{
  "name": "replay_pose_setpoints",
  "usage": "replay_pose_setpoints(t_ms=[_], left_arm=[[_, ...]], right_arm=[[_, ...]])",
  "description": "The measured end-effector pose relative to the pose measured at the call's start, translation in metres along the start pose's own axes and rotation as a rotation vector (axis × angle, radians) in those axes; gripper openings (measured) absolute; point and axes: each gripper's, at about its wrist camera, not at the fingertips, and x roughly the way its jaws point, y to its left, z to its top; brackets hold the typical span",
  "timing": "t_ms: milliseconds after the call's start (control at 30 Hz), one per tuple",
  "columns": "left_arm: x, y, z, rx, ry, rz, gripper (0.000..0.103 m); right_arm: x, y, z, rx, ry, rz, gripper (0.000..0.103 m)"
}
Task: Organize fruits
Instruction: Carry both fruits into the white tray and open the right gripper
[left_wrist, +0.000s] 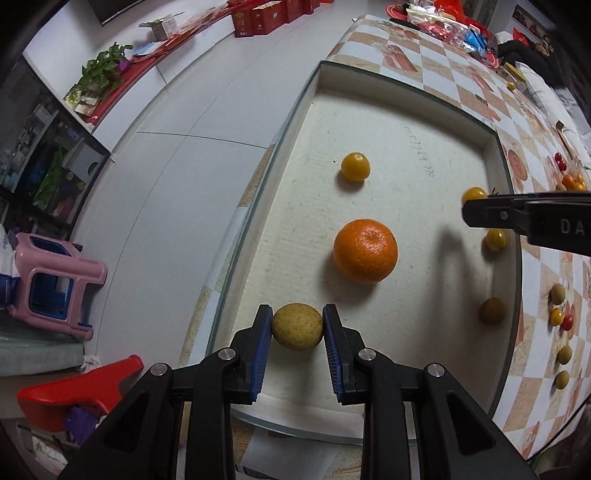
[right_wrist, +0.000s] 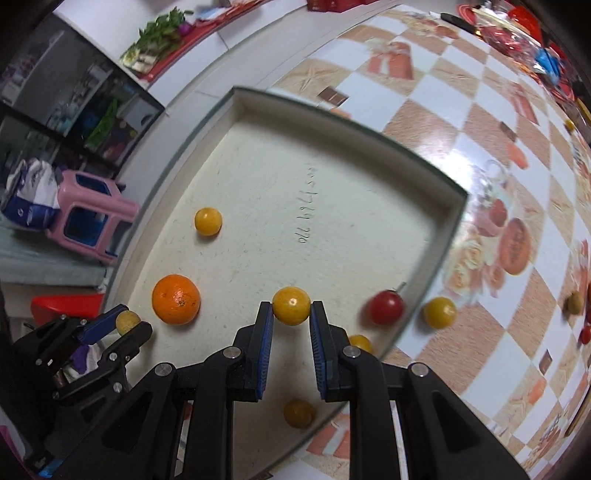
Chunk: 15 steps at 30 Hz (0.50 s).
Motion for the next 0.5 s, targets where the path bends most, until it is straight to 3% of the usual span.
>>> replay_pose_setpoints(t_ms=[367,467,500], left_arm=[[0.009,-0.004,-0.008,0.046,0.030,0.001,0.030],[0.010,-0.005,-0.009,0.061,0.035,0.002,0.030],[0.010,-0.005,-0.009,0.062,0.034,0.005,0.033]], right_arm=[[0.025,0.007,0.005,-0.017,0.070,-0.027,0.023],[0.029,0.009,0.005,-0.018,0.080,-0.016,0.036],[0.030,0.011,0.005,-0.025,0.083,-0.015,0.053]])
